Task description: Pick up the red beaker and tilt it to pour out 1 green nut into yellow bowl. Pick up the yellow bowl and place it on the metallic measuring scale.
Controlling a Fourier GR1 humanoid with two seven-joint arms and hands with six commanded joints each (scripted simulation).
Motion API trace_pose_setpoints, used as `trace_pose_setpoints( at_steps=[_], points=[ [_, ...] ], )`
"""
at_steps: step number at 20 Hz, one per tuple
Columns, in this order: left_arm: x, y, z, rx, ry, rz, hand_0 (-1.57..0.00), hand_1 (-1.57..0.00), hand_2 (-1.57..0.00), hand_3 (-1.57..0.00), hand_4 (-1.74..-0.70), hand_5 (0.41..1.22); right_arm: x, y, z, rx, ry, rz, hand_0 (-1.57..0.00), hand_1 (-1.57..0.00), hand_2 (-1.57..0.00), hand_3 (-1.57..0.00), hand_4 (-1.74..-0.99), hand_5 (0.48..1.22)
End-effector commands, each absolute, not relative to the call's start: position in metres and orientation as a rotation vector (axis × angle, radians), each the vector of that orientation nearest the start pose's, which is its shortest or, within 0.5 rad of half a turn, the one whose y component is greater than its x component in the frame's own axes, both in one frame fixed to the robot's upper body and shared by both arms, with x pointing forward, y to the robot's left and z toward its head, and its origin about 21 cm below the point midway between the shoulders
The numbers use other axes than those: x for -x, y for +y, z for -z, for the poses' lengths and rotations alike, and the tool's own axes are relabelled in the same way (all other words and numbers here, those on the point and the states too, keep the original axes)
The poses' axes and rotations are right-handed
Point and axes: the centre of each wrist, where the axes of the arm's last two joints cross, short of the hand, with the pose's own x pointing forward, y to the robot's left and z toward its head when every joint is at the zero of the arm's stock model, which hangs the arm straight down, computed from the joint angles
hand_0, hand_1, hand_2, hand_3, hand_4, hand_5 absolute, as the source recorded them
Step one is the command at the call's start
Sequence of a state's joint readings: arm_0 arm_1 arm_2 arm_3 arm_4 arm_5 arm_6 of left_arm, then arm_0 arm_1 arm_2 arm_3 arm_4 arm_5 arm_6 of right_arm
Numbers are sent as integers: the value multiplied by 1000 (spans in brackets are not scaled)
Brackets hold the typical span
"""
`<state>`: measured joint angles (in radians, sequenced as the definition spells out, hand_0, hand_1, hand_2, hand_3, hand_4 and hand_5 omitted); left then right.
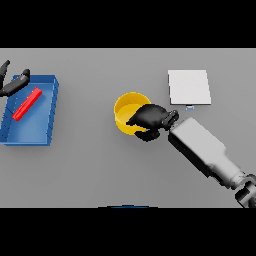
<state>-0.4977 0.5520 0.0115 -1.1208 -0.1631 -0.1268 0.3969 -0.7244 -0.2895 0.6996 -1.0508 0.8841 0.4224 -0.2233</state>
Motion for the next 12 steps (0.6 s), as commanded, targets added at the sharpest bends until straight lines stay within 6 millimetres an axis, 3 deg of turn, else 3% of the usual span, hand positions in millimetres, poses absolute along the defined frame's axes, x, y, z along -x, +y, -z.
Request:
trace_pose_setpoints(
  at_steps=[1,3,5,8,12],
  points=[
    [-363,352,-103,-579,-1139,465,1,1,1,1,-788,710,-360,-118,-44,284,-1249,-2125,-857,-826,-789,-679,-1492,1052],
    [-362,354,-100,-576,-1135,466,1,1,1,1,-787,707,-359,-117,-46,276,-1238,-2143,-1114,-1094,-1071,-882,-1578,1113],
    [-364,354,-103,-586,-1135,469,1,1,1,1,-784,712,-360,-117,-46,267,-1233,-2132,-1278,-1266,-1187,-1027,-1637,1152],
    [-361,352,-104,-577,-1146,482,1,1,1,1,-782,710,-360,-116,-49,273,-1204,-2124,-1421,-1415,-1323,-1130,-1688,1186],
    [-362,349,-105,-577,-1131,478,1,1,1,1,-782,703,-361,-120,-61,276,-1222,-2121,-1510,-1507,-1387,-1195,-1719,1207]
  ],
)
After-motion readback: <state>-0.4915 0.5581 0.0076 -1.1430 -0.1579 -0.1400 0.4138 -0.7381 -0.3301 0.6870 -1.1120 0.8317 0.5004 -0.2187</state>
